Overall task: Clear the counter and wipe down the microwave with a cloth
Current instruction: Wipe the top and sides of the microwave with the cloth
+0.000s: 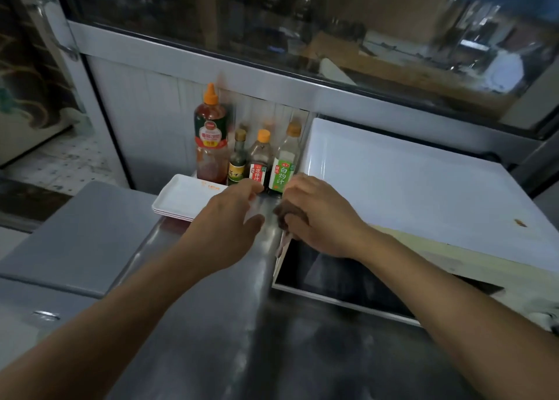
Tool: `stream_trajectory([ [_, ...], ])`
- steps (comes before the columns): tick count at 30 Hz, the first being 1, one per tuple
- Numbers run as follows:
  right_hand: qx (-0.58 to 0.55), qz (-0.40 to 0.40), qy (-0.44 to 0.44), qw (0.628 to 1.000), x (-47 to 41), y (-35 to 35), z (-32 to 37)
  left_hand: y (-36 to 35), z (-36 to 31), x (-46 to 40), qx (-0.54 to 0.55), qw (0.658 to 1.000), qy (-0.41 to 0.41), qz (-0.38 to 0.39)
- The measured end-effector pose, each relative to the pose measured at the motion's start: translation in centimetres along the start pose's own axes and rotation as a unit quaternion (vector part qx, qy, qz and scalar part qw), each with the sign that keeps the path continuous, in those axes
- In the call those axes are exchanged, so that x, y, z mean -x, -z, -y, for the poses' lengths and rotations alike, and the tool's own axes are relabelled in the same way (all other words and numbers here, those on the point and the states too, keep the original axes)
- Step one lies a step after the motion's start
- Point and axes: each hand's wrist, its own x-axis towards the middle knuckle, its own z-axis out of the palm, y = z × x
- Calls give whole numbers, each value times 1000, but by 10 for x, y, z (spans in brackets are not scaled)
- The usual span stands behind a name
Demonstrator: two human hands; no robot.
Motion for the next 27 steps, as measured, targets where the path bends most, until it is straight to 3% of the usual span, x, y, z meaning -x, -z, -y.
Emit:
stream_trajectory([
  [4,103,-50,-9,993,29,-7,11,-1,-6,0,-15,999,-31,6],
  [8,144,-62,-89,984,68,-2,-7,-8,-13,-8,-11,999,-9,28],
  [15,188,-77,-238,950,139,12,-44,-35,-36,-12,22,993,-77,89],
  [23,154,-146,-169,962,72,-16,-1,-46,-50,-9,-2,997,-28,67],
  [27,183,-167,-119,961,106,-7,-34,-56,-66,-6,-107,993,-26,35],
])
